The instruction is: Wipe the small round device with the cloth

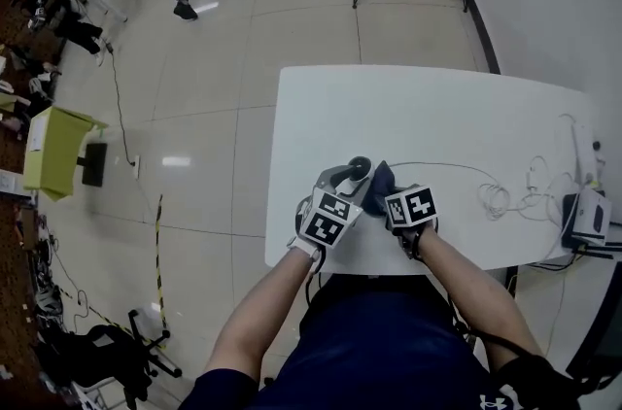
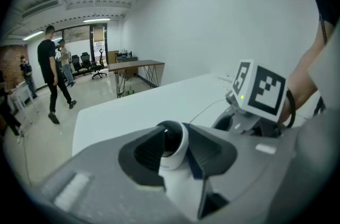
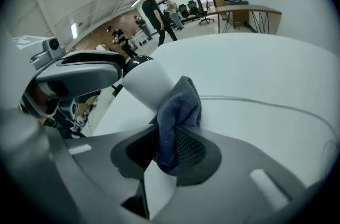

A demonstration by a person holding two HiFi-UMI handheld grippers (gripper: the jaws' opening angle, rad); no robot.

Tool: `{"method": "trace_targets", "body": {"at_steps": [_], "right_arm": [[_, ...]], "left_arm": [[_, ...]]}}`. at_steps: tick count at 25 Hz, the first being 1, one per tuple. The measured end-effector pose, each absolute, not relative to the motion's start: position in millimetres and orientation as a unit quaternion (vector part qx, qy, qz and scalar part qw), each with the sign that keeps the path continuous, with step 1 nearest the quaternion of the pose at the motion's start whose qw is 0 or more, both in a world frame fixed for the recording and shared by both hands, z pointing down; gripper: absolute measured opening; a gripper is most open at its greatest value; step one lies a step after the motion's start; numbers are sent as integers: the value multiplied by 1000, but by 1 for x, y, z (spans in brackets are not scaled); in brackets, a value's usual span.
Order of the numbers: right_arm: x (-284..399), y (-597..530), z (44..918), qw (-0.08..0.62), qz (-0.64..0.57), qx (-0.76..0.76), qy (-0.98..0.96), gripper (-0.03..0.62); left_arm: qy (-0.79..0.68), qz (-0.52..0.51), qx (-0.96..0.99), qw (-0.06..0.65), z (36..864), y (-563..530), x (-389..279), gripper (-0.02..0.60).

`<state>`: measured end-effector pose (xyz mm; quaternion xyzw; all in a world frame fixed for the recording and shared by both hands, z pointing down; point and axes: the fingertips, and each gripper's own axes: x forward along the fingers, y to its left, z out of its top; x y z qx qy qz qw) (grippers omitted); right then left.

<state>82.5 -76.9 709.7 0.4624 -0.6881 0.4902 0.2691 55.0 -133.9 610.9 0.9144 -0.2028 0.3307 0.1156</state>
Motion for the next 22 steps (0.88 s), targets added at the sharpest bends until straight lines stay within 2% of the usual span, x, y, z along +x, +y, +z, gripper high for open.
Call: {"method": "trace_targets", "body": {"at_steps": [7,14,22], "right_arm": [[31,-70,707,103,624,420,-651,91],[27,-70,699,100,618,421,-657,91],[19,-76,639,78,573,410,-705,91]], "left_arm": [[-190,334,916,115,614,-133,58,132],[-179,322,922,120,603,-127,57,138],[-229,265,924,152,570,-125,19,138]]}}
